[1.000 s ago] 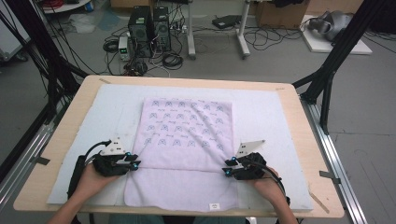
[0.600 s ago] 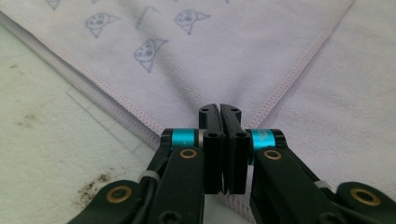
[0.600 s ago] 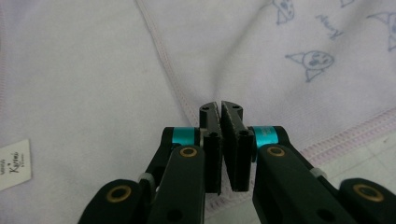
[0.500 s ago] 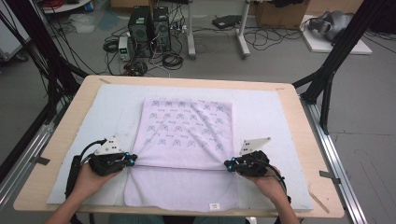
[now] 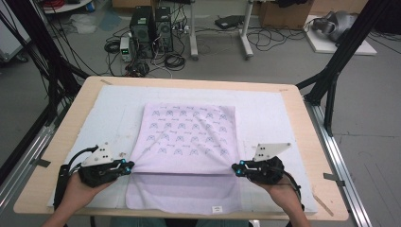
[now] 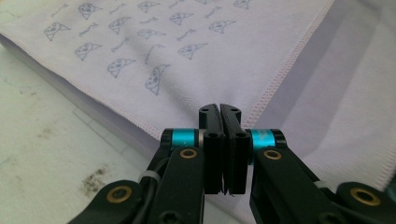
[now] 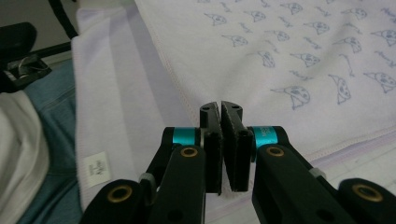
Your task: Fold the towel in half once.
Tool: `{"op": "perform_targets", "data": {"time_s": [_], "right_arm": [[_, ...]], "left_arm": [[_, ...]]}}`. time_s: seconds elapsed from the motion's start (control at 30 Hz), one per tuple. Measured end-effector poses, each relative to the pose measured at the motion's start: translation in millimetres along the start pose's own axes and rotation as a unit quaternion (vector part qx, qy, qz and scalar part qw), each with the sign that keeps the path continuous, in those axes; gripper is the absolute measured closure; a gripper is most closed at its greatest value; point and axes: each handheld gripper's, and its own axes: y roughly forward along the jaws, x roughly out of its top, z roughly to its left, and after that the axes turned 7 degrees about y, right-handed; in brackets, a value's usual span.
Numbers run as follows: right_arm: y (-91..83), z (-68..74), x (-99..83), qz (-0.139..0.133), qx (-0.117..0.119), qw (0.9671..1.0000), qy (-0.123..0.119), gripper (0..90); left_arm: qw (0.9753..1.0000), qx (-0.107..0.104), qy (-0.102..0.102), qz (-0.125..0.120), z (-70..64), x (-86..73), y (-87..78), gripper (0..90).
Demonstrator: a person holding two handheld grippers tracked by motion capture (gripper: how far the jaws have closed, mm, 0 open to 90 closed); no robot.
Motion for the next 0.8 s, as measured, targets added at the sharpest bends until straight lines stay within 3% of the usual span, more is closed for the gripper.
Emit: {"op": "perform_targets", "data": {"time_s": [0.23,0.3,0.33,0.37,0.47,0.5,0.7,0.8], "right_arm": [[-13.8,30.5,-11.6,-0.003,0.032,0.9995,-0.006,87.1],[-10.4,34.1,-18.4,0.012,0.050,0.9987,0.002,77.5],[-6.4,34.3,-21.4,0.019,0.043,0.9989,0.007,71.9],[-2.3,34.0,-24.3,0.028,0.042,0.9987,0.009,71.3],[11.2,32.3,-30.4,0.033,0.045,0.9984,0.010,68.4],[15.4,32.1,-31.6,0.033,0.051,0.9981,0.009,67.8],[32.5,30.1,-35.8,0.040,0.038,0.9985,0.000,63.4],[37.4,27.7,-38.4,0.040,0.038,0.9985,0.005,61.8]], "left_arm": [[0.9997,-0.020,0.008,0.008,-31.6,-15.1,-17.9,87.3],[0.9996,-0.019,0.011,0.019,-35.7,-21.3,-15.6,80.2],[0.9995,-0.019,0.008,0.022,-35.5,-24.3,-12.9,71.4],[0.9995,-0.023,0.005,0.022,-34.5,-27.2,-9.9,69.2],[0.9993,-0.031,-0.001,0.021,-33.9,-32.6,0.6,67.8],[0.9991,-0.036,0.001,0.023,-34.9,-33.3,3.8,67.2],[0.9976,-0.046,0.016,0.049,-42.1,-39.7,23.6,60.2],[0.9981,-0.042,0.014,0.043,-43.5,-41.5,22.3,60.2]]}}
